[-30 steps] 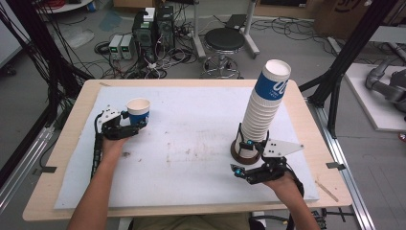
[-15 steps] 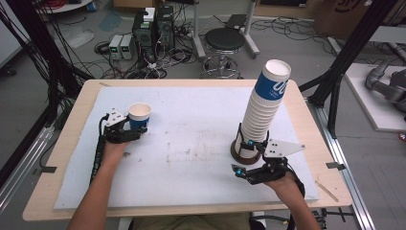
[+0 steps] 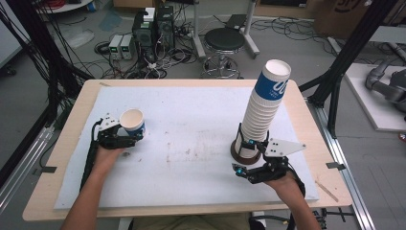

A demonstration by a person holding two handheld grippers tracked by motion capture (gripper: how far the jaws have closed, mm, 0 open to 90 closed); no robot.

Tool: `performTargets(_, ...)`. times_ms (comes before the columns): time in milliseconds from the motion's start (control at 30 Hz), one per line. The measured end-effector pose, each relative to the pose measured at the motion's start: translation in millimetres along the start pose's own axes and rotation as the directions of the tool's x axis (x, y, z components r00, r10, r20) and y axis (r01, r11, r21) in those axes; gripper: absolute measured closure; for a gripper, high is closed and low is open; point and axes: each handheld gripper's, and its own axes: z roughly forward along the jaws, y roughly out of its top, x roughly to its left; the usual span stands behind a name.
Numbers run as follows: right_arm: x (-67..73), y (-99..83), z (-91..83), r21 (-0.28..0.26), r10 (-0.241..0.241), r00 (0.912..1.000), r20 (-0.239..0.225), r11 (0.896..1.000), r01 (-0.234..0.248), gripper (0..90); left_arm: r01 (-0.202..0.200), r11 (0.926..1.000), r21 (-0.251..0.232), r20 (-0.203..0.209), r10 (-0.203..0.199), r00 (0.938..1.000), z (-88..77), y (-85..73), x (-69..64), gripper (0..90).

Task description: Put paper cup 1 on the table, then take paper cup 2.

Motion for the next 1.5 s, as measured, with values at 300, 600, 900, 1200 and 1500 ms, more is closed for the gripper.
performTargets(300, 0.0, 0.4, 0.0, 0.008, -0.006, 1.0, -0.003, 1.0, 0.006, 18.6, 0.056, 0.9865, -0.154, -0.001, -0.057, 0.9984, -45.4, -0.8, 3.6, 14.3)
performTargets(600, -1.2, 0.8, -2.7, 0.009, -0.003, 1.0, 0.006, 1.0, 0.002, 18.6, 0.064, 0.9448, -0.321, 0.158, -0.013, 0.9873, -68.7, 14.1, -22.9, 14.3)
performTargets(900, -3.2, 0.9, -6.2, -0.008, 0.017, 0.9997, 0.016, 1.0, -0.016, 18.6, 0.04, 0.9288, -0.368, 0.315, 0.085, 0.9453, -72.3, 35.7, -59.8, 14.4)
performTargets(1200, -2.3, 1.8, -8.4, -0.015, 0.006, 0.9998, 0.018, 1.0, -0.005, 18.6, 0.021, 0.9365, -0.35, 0.356, 0.112, 0.9277, -68.4, 39.5, -74.5, 14.4)
performTargets(1500, -3.2, -1.4, -10.8, -0.006, 0.018, 0.9996, 0.02, 1.0, -0.017, 18.6, 0.023, 0.9413, -0.337, 0.371, 0.11, 0.9222, -61.0, 40.3, -76.3, 14.4)
